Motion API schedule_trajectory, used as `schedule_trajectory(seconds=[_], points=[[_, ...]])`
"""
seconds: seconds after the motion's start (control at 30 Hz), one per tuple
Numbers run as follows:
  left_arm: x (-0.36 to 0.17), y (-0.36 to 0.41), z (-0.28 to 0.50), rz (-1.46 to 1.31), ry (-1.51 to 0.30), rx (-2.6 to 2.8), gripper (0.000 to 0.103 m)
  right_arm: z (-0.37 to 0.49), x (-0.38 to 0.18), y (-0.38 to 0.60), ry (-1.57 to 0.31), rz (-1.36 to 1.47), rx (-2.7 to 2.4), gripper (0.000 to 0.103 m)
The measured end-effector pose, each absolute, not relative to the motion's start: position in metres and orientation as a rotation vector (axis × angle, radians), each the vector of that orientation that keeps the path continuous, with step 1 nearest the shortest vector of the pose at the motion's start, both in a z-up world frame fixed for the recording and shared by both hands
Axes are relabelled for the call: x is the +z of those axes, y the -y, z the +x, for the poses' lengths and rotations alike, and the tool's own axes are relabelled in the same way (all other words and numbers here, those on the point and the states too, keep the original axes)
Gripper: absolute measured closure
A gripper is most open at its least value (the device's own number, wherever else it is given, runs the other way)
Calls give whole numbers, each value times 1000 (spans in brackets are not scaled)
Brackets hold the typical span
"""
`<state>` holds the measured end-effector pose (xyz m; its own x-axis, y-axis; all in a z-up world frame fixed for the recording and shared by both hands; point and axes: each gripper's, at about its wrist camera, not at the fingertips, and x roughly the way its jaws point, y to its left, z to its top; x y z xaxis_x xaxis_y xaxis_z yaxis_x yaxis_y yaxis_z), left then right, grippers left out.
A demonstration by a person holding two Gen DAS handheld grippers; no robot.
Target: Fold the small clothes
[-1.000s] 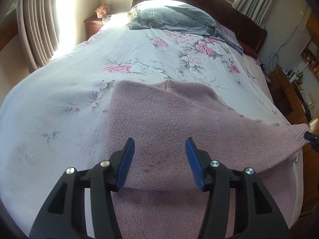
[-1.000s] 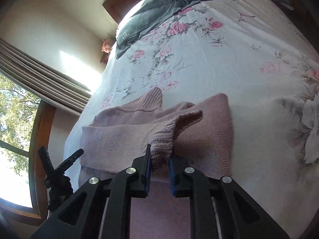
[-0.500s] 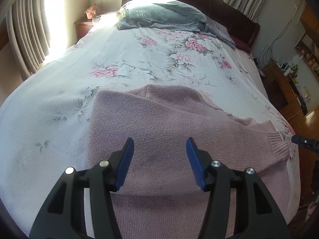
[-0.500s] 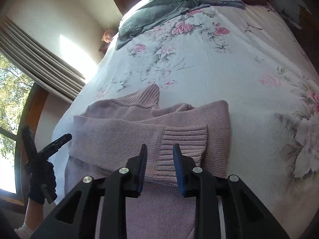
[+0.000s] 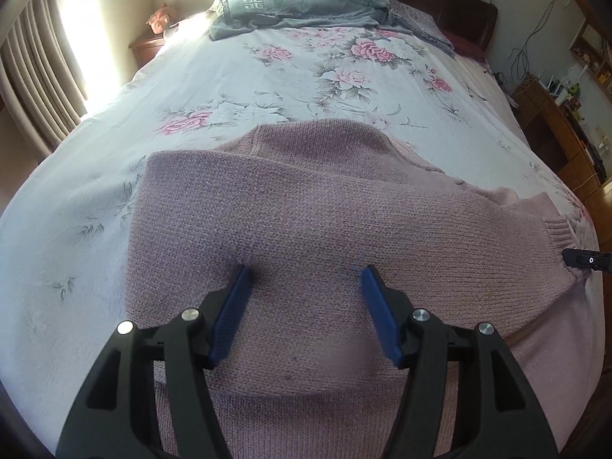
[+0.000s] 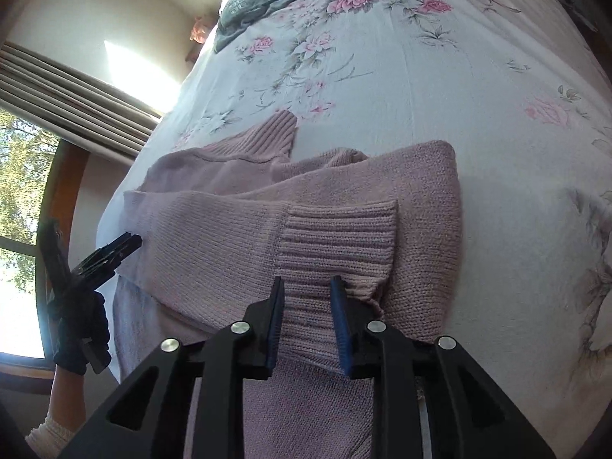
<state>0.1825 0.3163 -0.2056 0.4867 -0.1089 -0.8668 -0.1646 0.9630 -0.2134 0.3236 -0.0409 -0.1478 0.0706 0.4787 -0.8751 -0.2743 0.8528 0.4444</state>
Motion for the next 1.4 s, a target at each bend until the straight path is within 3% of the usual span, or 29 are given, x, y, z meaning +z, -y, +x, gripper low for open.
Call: schedule_trajectory(seconds=[0.17,0.5,0.7,0.83,0.93,0.97,1.07,1.1,1.17,1.4], points=[[-184,-308,243,-344,-1049,-56,42,384,-140,9,-1388,229,648,62],[-252,-287,390,-430,-1290,-81,42,485,-245,-75,-1612,259,621,57],[-306,-294,410,-449,-1419,-89,42,497,-282,-101,-1673,228,646,55],[-319,-300,411,-543,-1418,-184,42,506,-301,-105,-1703,242,642,46],[-324,-300,411,-584,-1403,-217,45,510,-314,-103,-1729,303,649,45],[-325,-299,411,-588,-1398,-224,47,510,-316,-103,-1731,323,655,48],[-328,-296,411,-595,-1392,-245,76,509,-320,-105,-1737,385,703,71],[-328,-296,411,-600,-1386,-256,88,509,-318,-105,-1727,379,704,72],[-322,-295,409,-592,-1353,-264,92,507,-309,-107,-1686,361,718,93],[-267,-298,390,-618,-1125,-340,94,498,-239,-89,-1450,433,824,95]])
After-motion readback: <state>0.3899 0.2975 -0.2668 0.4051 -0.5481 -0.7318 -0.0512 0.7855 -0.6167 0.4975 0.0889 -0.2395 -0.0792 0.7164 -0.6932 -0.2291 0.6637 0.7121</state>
